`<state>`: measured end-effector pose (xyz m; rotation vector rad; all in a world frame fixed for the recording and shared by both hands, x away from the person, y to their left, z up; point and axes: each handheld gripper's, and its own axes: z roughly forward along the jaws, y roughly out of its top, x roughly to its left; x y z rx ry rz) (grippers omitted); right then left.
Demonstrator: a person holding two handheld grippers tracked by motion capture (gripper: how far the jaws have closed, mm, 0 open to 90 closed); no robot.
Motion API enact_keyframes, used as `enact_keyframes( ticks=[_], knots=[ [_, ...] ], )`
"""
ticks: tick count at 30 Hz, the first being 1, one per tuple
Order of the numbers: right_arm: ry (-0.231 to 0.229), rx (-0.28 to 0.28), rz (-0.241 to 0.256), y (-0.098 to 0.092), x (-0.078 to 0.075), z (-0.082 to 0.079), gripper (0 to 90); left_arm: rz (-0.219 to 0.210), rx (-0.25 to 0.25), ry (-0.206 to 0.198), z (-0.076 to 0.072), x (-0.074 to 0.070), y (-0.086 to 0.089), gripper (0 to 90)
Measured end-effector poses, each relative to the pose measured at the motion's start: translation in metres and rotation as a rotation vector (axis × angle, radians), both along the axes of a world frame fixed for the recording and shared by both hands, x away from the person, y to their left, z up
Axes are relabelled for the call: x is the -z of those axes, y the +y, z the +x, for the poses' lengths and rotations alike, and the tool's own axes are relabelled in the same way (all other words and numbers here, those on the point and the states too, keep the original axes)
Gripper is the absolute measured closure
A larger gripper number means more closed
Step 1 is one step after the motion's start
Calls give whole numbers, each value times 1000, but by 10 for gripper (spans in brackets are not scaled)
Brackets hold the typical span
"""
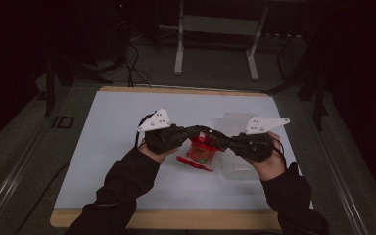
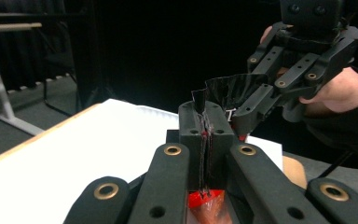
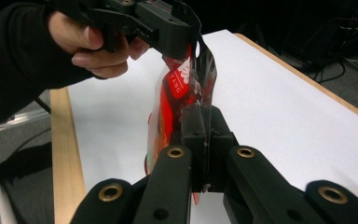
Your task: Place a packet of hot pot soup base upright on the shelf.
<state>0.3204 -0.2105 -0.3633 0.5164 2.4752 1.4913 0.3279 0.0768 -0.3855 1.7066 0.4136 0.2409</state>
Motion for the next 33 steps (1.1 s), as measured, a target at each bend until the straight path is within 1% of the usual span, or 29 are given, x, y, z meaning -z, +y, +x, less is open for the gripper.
enact_keyframes(
  ticks=[1, 3, 4, 6, 8, 9, 11, 12, 13, 14, 15, 16, 17, 18, 19, 20, 21, 22, 23, 24, 25, 26, 27, 28, 29, 30, 31, 32, 33],
  knots=[
    [-1, -4, -5, 0, -1, 0, 900, 0, 0, 0, 0, 0, 0, 880],
    [-4, -33, -20, -2, -8, 3, 900, 8, 1, -8, 0, -5, -1, 871],
    [-3, -36, -18, -2, -9, 3, 900, 7, 7, -8, 0, -6, 0, 859],
    [-10, -46, -22, -4, -13, 4, 900, 12, 8, -38, -1, -9, 0, 837],
    [-14, -52, -25, -6, -18, 4, 900, 18, 6, -44, -2, -11, 0, 769],
    [-24, -53, -27, -8, -20, 4, 900, 18, 17, -53, -3, -14, 2, 744],
    [-30, -50, -36, -10, -23, 5, 900, 11, 28, -42, -3, -17, 5, 634],
    [-34, -48, -37, -11, -25, 5, 900, 8, 29, -44, -4, -19, 7, 629],
    [-39, -49, -32, -14, -27, 6, 900, 7, 30, -41, -5, -20, 8, 590],
    [-35, -50, -29, -15, -28, 6, 900, 0, 36, -25, -5, -22, 10, 526],
    [-42, -47, -27, -18, -30, 7, 900, 1, 32, -17, -6, -23, 11, 460],
    [-50, -48, -31, -20, -32, 8, 900, 3, 30, -15, -7, -23, 13, 416],
    [-52, -47, -29, -22, -34, 8, 900, 7, 27, -10, -8, -24, 15, 341],
    [-52, -47, -29, -22, -34, 8, 900, 7, 27, -10, -8, -24, 15, 288],
    [-56, -53, -29, -26, -36, 10, 900, 16, 21, 6, -9, -24, 19, 255],
    [-57, -48, -31, -28, -38, 10, 900, 25, 23, 18, -10, -23, 22, 197],
    [-57, -48, -31, -28, -38, 10, 900, 25, 23, 18, -10, -23, 22, 149],
    [-61, -50, -39, -33, -39, 13, 900, 45, 19, 17, -12, -21, 29, 126],
    [-65, -56, -46, -35, -40, 14, 900, 45, 19, 17, -12, -21, 29, 118],
    [-63, -58, -44, -37, -40, 16, 900, 50, -10, 28, -14, -19, 36, 104],
    [-63, -58, -44, -37, -40, 16, 900, 50, -10, 28, -14, -19, 36, 80],
    [-56, -57, -34, -42, -40, 20, 900, 51, -44, 17, -16, -15, 43, 57],
    [-58, -52, -36, -45, -40, 22, 900, 61, -65, 14, -18, -12, 48, 27],
    [-70, -50, -37, -48, -40, 24, 900, 68, -80, 20, -19, -10, 50, 10],
    [-70, -50, -37, -48, -40, 24, 900, 68, -80, 20, -19, -10, 50, 10],
    [-82, -57, -38, -51, -39, 26, 900, 74, -97, 26, -20, -7, 54, 10],
    [-82, -57, -38, -51, -39, 26, 900, 74, -97, 26, -20, -7, 54, 10],
    [-131, -61, -42, -60, -38, 32, 900, 102, -123, 46, -26, 2, 65, 10],
    [-148, -51, -47, -62, -38, 34, 900, 107, -127, 54, -28, 4, 68, 10]
  ],
)
